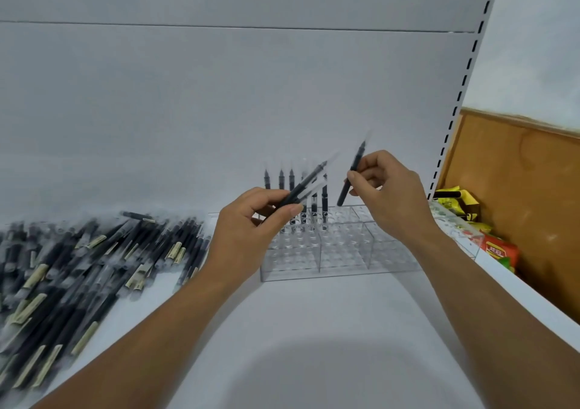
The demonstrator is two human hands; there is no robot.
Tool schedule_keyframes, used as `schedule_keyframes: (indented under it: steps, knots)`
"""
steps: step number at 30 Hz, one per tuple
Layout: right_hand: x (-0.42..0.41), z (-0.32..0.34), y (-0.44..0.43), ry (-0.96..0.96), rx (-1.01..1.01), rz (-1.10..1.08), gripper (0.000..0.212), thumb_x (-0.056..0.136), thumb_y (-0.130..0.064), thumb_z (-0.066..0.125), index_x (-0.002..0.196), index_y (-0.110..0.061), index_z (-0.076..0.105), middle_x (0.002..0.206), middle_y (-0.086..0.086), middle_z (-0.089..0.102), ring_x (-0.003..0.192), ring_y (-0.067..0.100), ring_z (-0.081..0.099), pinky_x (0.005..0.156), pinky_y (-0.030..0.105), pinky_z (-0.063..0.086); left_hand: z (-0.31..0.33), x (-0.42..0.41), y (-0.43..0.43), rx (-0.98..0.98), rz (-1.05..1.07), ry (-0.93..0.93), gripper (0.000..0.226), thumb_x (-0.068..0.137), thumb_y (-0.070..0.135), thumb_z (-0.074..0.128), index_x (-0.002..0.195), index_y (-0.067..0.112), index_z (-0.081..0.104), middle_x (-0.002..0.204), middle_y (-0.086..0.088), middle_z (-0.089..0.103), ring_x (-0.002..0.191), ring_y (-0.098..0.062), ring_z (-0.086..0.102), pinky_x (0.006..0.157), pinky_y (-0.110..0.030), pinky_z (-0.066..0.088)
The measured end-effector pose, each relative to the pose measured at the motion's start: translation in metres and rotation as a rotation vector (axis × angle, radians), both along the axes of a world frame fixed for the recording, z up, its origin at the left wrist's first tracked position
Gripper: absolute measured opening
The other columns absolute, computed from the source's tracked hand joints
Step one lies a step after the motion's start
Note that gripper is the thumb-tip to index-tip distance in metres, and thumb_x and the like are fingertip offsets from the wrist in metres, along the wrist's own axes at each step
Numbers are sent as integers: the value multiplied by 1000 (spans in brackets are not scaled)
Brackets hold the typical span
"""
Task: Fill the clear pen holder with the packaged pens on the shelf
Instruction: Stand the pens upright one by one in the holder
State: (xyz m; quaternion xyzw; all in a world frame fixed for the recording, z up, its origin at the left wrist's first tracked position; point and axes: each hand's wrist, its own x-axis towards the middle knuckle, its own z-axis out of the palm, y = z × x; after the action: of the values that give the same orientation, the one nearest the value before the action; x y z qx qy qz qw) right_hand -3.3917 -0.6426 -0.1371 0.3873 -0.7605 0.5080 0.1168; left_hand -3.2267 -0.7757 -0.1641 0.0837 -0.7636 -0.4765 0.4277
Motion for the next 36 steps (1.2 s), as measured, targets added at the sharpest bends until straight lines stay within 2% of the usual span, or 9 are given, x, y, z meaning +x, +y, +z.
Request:
schedule_keyframes:
  steps: [6,9,11,15,20,24,28,34,36]
  knots:
    - [-3,-4,-4,0,235,-8,11,91,-33,66,92,-26,57,80,-13,67,81,12,66,75,35,53,0,1,3,4,-17,-14,13,77,29,72,86,38,71,73,17,68,64,-1,56,58,-13,42]
    - [-3,-1,-8,48,325,-46,11,93,-32,62,86,-29,54,68,-17,58,67,3,54,58,26,39,-1,1,4,20,-31,-16,14,78,28,72,86,40,71,73,14,69,65,-5,57,59,-19,46]
    - [-3,1,-11,77,365,-54,8,93,-30,60,87,-25,55,63,-15,53,60,4,47,54,26,33,-1,1,5,14,-35,-13,16,80,24,71,87,39,71,73,15,68,64,-2,56,58,-17,45]
    - [-1,-2,-13,71,453,-71,18,90,-34,66,77,-27,56,70,-16,57,68,8,53,56,24,34,-2,1,4,-6,-30,-31,16,83,21,71,91,35,71,75,14,68,65,-1,57,60,-16,46]
    - [-2,1,-7,46,449,-64,13,89,-38,67,94,-31,57,101,-14,59,88,10,55,75,27,38,-2,2,3,-6,-21,-55,15,88,16,68,101,23,72,76,11,68,66,0,58,59,-13,43]
    - [4,8,5,101,221,-21,16,87,-32,71,95,-31,58,92,-21,53,71,0,52,67,12,37,-1,2,4,10,-9,-26,15,88,18,68,96,29,71,77,10,70,68,-4,60,61,-16,47]
    - [20,12,7,-133,25,316,16,84,-18,75,98,-26,72,62,-18,54,53,3,39,50,9,33,0,2,6,1,-10,-30,15,88,19,68,94,32,71,75,10,69,66,-6,58,59,-19,47]
    - [31,13,4,-271,-59,516,20,81,-24,76,100,-29,75,74,3,61,60,11,38,56,19,36,1,1,6,-23,-11,-27,12,87,18,69,95,27,72,68,14,64,60,-1,53,56,-15,41]
    - [33,13,4,-265,-101,504,19,78,-30,75,96,-32,76,82,-3,67,61,14,36,58,21,36,1,0,7,-35,-13,-25,12,87,19,69,95,28,72,68,12,64,59,-3,52,54,-16,41]
